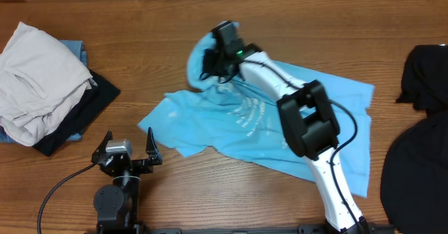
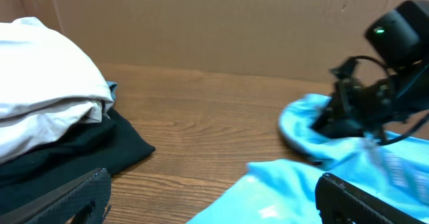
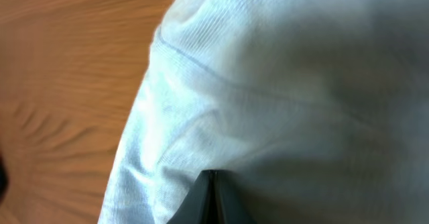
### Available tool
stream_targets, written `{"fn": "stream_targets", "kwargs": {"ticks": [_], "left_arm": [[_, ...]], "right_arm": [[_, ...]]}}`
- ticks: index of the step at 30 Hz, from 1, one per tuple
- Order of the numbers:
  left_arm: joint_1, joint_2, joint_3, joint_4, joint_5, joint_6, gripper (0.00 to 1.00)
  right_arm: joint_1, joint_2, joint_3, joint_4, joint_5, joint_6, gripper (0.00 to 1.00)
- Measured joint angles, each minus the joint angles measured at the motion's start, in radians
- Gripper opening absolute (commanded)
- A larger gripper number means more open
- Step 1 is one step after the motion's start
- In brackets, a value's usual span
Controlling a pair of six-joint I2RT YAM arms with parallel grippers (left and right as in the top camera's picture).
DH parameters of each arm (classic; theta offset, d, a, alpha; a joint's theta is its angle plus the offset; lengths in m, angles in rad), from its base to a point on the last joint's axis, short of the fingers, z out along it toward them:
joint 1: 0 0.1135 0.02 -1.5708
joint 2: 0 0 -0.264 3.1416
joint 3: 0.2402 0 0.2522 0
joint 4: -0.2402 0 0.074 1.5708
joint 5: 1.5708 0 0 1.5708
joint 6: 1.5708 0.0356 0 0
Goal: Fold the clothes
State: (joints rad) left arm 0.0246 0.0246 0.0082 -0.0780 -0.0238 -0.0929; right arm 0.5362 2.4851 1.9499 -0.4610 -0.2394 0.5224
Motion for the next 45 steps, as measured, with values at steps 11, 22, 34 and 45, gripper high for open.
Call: {"fn": "stream_targets", "kwargs": {"ticks": [11, 22, 34, 45], "left_arm": [[0.0, 0.0, 0.0, 0.0, 0.0, 0.0, 1.0], [0.0, 0.001, 0.0, 0.0, 0.0, 0.0, 1.0], [0.0, 0.001, 0.0, 0.0, 0.0, 0.0, 1.0], [0.0, 0.001, 0.0, 0.0, 0.0, 0.0, 1.0]], "right_arm": [[-0.103, 0.003, 0.161, -0.108, -0.016, -0.237, 0.19], [-0.585, -0.241, 0.262, -0.901, 0.22, -0.287, 0.04], [-0.685, -0.232, -0.098, -0.714, 0.232, -0.261, 0.04], [-0.685, -0.211, -0.207, -0.527, 0.239, -0.224, 0.04]]}}
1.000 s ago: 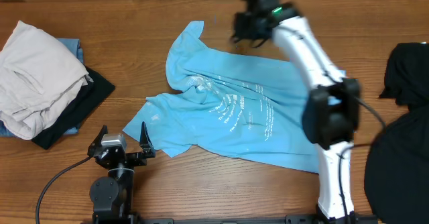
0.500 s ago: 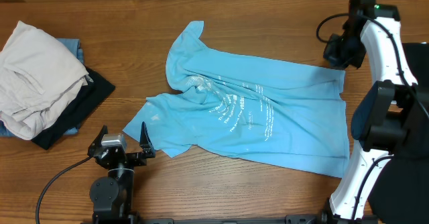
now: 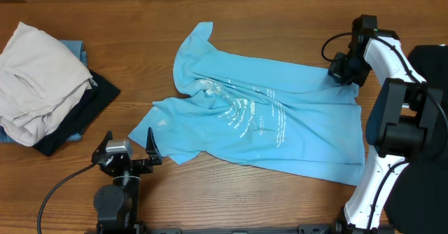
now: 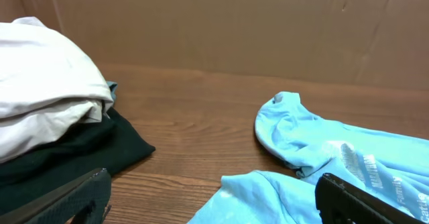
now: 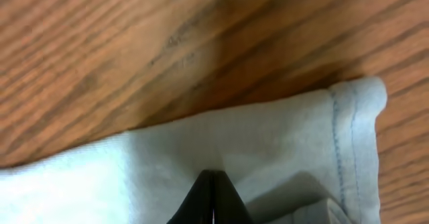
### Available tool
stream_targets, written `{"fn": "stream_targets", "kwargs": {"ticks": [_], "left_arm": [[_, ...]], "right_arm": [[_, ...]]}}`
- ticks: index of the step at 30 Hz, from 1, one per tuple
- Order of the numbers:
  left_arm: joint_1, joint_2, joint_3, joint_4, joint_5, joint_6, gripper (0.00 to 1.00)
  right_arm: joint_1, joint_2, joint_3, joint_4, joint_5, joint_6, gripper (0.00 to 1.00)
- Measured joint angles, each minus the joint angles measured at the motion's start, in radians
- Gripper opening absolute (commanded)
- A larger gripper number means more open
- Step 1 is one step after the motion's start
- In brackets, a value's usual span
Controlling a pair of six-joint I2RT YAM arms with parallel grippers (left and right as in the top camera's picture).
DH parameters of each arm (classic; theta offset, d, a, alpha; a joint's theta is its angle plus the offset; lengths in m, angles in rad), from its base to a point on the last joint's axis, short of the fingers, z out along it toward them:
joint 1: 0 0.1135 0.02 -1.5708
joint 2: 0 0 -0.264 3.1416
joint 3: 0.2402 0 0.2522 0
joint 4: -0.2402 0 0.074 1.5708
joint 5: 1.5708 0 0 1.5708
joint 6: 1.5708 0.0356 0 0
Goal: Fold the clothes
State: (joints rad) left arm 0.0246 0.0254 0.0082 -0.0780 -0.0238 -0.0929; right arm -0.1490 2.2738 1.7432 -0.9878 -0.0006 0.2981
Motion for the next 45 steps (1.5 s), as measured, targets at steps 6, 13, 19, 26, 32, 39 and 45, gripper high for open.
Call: {"fn": "stream_targets", "kwargs": {"ticks": [6, 13, 19, 26, 32, 39, 45], "left_arm": [[0.0, 0.0, 0.0, 0.0, 0.0, 0.0, 1.0], [0.0, 0.0, 0.0, 0.0, 0.0, 0.0, 1.0], [0.0, 0.0, 0.0, 0.0, 0.0, 0.0, 1.0], [0.0, 0.0, 0.0, 0.0, 0.0, 0.0, 1.0], [0.0, 0.0, 0.0, 0.0, 0.0, 0.0, 1.0], [0.0, 0.001, 0.0, 0.0, 0.0, 0.0, 1.0], [0.0, 0.001, 0.0, 0.0, 0.0, 0.0, 1.0]], "right_arm": [[0.0, 0.056, 0.044, 0.235, 0.027, 0.005, 0.04], [0.0, 0.124, 0.05, 0.55, 0.045, 0.004, 0.04], [0.0, 0.163, 0.038, 0.742, 0.069, 0.005, 0.04], [-0.04, 0.169, 0.204, 0.452, 0.068, -0.016, 0.17], [-0.06, -0.089, 0.39, -0.005, 0.079, -0.037, 0.24], [-0.108, -0.229, 0.407, -0.429, 0.072, 0.039, 0.13], [-0.163, -0.229, 0.407, -0.567, 0.032, 0.071, 0.17]]}}
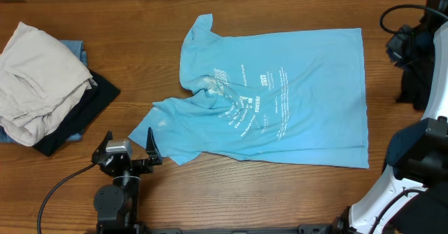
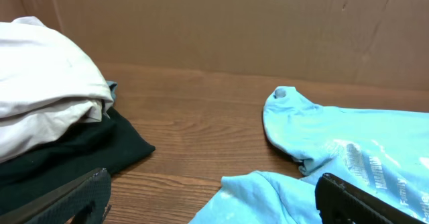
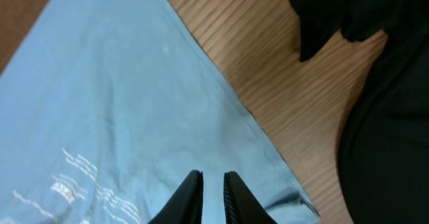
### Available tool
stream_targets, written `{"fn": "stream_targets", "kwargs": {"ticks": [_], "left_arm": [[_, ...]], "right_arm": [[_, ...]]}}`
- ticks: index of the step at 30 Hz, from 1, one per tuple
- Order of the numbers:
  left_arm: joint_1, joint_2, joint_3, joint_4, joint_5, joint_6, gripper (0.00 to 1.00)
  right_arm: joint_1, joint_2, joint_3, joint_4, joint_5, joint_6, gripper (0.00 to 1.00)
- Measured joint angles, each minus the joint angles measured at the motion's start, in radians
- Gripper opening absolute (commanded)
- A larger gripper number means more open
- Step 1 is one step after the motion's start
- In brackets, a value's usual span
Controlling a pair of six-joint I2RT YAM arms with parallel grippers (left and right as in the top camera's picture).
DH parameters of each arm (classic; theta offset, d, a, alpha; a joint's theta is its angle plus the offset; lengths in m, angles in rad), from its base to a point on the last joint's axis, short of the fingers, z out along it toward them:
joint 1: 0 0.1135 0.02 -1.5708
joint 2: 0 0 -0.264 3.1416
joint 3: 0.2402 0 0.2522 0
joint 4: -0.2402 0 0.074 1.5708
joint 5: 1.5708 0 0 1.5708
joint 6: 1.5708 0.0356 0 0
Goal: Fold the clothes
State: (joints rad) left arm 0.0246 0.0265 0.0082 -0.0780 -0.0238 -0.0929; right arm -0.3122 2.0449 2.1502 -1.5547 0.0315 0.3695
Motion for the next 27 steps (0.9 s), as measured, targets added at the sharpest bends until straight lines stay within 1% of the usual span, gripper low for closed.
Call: {"fn": "stream_targets", "kwargs": {"ticks": [1, 4, 9, 13, 17, 23, 27], "left_arm": [[0.0, 0.0, 0.0, 0.0, 0.0, 0.0, 1.0], [0.0, 0.0, 0.0, 0.0, 0.0, 0.0, 1.0], [0.0, 0.0, 0.0, 0.0, 0.0, 0.0, 1.0], [0.0, 0.0, 0.0, 0.0, 0.0, 0.0, 1.0], [0.0, 0.0, 0.0, 0.0, 0.0, 0.0, 1.0], [0.0, 0.0, 0.0, 0.0, 0.0, 0.0, 1.0], [0.0, 0.0, 0.0, 0.0, 0.0, 0.0, 1.0]], "right_arm": [[0.002, 0.0, 0.0, -0.015, -0.002, 0.0, 0.18], [0.005, 0.0, 0.0, -0.053, -0.005, 0.009, 0.26], [0.002, 0.0, 0.0, -0.135, -0.005, 0.016, 0.31], [0.0, 0.0, -0.014, -0.14, -0.003, 0.0, 0.31], [0.0, 0.0, -0.129, -0.125, -0.001, -0.005, 0.31], [0.002, -0.003, -0.307, -0.029, -0.025, -0.042, 0.31], [0.003, -0.002, -0.453, 0.062, -0.029, -0.034, 0.3]]}}
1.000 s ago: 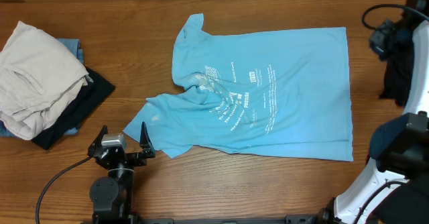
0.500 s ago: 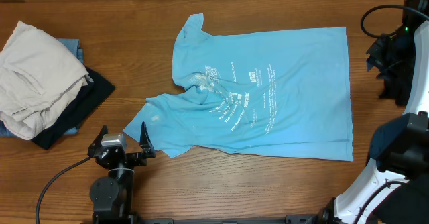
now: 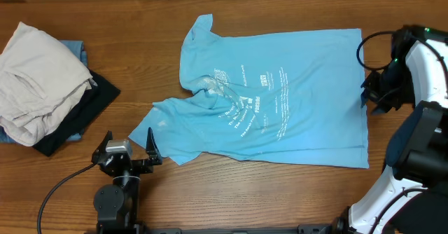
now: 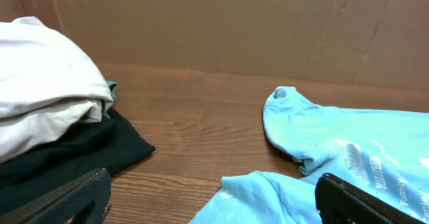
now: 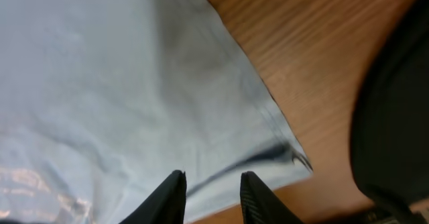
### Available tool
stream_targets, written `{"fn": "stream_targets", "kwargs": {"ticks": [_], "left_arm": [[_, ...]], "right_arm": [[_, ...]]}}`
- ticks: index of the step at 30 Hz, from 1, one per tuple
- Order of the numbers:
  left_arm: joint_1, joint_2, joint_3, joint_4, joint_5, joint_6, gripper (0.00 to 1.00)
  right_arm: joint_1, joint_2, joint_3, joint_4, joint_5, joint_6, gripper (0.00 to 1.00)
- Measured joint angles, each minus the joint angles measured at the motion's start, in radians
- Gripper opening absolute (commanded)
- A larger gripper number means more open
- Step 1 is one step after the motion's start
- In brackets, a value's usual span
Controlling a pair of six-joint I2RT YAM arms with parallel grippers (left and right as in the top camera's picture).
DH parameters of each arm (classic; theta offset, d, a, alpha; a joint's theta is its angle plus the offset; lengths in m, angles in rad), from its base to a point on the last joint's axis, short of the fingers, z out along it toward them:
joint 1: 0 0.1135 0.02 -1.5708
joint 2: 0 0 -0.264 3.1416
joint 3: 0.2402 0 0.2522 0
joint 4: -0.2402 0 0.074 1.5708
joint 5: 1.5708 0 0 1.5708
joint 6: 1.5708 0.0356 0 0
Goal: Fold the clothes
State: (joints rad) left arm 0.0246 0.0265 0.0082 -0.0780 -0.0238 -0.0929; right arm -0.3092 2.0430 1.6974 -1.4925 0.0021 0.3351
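A light-blue T-shirt (image 3: 280,101) with white print lies spread on the wooden table (image 3: 231,192), sleeves to the left and hem to the right. My right gripper (image 3: 369,97) stands open just over the middle of that right hem. In the right wrist view its gripper (image 5: 213,196) has both fingers apart above the blue cloth (image 5: 120,83), near a curled hem corner (image 5: 295,158). My left gripper (image 3: 127,152) rests open at the front left, short of the shirt's near sleeve (image 4: 268,197). Nothing lies between the left gripper's (image 4: 214,204) fingers.
A pile of folded clothes (image 3: 42,87) sits at the left: white on top (image 4: 47,76), black beneath (image 4: 74,150). Black garments (image 5: 402,110) lie at the table's right end, close to the right arm. A cardboard wall (image 4: 214,23) backs the table.
My right gripper has moved from the far right, over the black clothes, to the middle of the shirt's right hem. Its fingers stand wider apart. The shirt and left arm are unchanged.
My right gripper was first shut on the bunched shirt's far left sleeve. It was then shut on the far right hem corner, with that sleeve laid out. After that the shirt lay flat and released, the gripper beyond it. Now the gripper is open at the hem.
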Motion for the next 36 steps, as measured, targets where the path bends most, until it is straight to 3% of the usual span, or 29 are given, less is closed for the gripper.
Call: {"fn": "stream_targets", "kwargs": {"ticks": [18, 23, 26, 27, 29, 33, 36], "left_arm": [[0.0, 0.0, 0.0, 0.0, 0.0, 0.0, 1.0], [0.0, 0.0, 0.0, 0.0, 0.0, 0.0, 1.0], [0.0, 0.0, 0.0, 0.0, 0.0, 0.0, 1.0], [0.0, 0.0, 0.0, 0.0, 0.0, 0.0, 1.0], [0.0, 0.0, 0.0, 0.0, 0.0, 0.0, 1.0], [0.0, 0.0, 0.0, 0.0, 0.0, 0.0, 1.0], [0.0, 0.0, 0.0, 0.0, 0.0, 0.0, 1.0]], "right_arm": [[-0.24, -0.031, -0.065, -0.147, -0.059, -0.157, 0.31], [-0.221, -0.043, -0.148, -0.068, -0.093, -0.167, 0.31], [-0.181, -0.043, -0.216, 0.025, -0.1, -0.171, 0.44], [-0.165, -0.043, -0.247, 0.062, -0.101, -0.172, 0.44], [-0.14, -0.043, -0.309, 0.125, -0.099, -0.174, 0.43], [-0.142, -0.043, -0.372, 0.181, -0.047, -0.159, 0.3], [-0.149, -0.043, -0.373, 0.183, -0.027, -0.152, 0.29]]}}
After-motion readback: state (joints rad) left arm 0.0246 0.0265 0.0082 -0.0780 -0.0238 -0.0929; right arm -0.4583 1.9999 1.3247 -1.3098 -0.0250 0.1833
